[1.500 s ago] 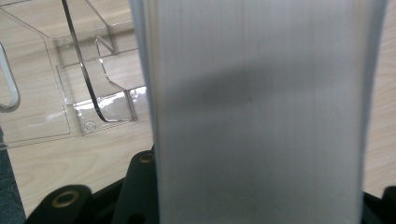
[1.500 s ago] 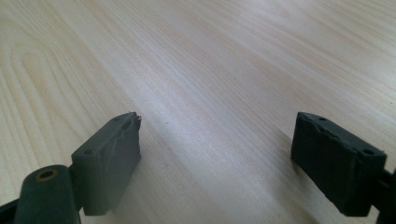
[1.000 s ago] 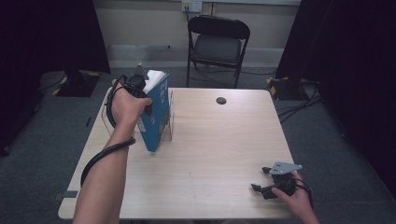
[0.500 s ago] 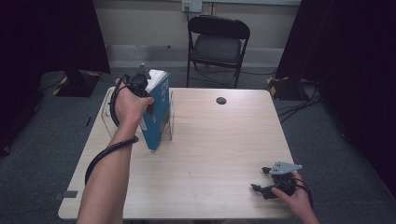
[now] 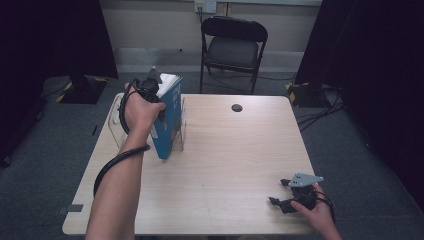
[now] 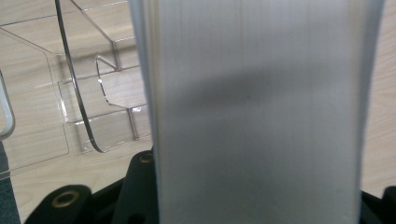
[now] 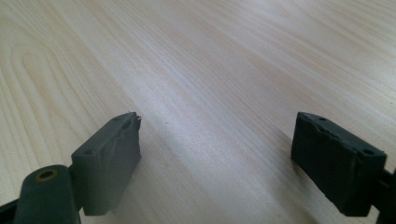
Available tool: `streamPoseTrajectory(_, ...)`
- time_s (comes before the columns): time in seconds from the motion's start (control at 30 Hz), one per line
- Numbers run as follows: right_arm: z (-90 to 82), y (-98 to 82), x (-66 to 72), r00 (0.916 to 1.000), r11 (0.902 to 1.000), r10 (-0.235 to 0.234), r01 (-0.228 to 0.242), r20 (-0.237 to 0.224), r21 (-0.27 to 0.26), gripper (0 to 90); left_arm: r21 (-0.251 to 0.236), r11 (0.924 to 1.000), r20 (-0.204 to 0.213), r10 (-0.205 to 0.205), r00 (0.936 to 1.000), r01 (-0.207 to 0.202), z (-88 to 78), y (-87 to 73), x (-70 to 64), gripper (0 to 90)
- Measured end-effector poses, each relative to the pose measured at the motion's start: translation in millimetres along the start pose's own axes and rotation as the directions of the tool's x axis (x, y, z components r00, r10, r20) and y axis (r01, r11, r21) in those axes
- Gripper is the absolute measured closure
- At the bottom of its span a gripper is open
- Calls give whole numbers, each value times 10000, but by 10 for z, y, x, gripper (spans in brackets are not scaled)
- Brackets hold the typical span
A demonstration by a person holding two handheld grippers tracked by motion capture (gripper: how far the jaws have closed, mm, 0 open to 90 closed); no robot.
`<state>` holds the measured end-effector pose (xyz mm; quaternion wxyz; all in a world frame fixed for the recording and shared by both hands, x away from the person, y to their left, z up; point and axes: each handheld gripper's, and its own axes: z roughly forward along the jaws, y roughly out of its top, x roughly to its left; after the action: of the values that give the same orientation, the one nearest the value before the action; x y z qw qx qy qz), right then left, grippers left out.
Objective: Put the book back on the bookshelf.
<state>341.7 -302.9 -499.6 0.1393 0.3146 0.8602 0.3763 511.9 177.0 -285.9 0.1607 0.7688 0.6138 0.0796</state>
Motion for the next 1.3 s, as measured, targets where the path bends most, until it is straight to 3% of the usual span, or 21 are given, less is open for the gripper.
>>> streamPoseTrajectory(0.57,1,1,-1,10000,10000,1,-1,-8,8,148,-363,9989,-94,-288,9995,285,101,1,0,620)
streamPoseTrajectory(1.0,1,1,-1,10000,10000,-2,2,-7,10,148,-435,9990,-282,32,9996,-45,120,-5,-20,613)
streamPoseTrajectory(1.07,1,1,-1,10000,10000,-2,2,-8,8,148,-423,9987,-233,291,9993,-301,119,-9,-18,610)
streamPoseTrajectory(1.3,1,1,-1,10000,10000,-2,2,-7,10,148,-1081,9937,253,317,9992,-288,12,-146,16,550)
